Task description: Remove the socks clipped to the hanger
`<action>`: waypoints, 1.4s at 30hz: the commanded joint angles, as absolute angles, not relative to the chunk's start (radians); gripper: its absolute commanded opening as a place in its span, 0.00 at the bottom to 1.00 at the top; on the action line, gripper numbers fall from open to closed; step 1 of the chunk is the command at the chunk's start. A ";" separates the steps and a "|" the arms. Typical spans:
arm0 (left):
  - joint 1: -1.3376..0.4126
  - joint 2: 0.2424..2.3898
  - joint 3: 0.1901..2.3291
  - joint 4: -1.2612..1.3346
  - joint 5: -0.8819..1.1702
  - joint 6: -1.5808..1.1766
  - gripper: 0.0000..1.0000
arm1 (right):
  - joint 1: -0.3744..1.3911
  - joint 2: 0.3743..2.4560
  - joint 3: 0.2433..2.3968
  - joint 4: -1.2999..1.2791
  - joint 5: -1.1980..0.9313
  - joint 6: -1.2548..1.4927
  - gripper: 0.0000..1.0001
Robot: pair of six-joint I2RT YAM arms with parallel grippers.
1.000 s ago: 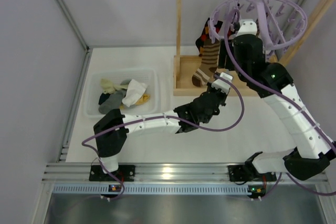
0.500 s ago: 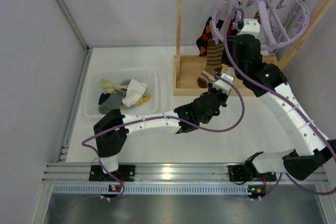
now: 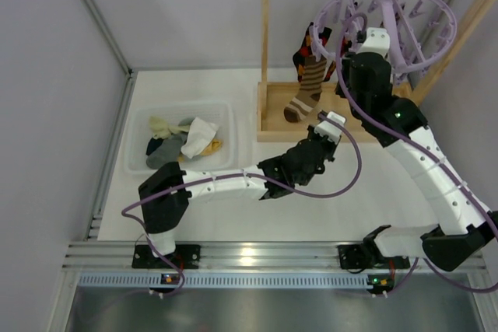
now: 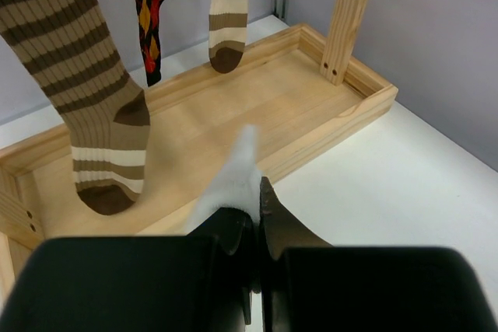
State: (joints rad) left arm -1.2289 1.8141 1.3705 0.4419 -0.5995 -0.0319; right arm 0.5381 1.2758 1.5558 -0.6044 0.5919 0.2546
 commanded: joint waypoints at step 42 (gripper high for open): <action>-0.314 1.264 0.910 -0.357 -0.411 -0.594 0.66 | 0.337 0.717 1.195 -0.738 0.318 0.241 1.00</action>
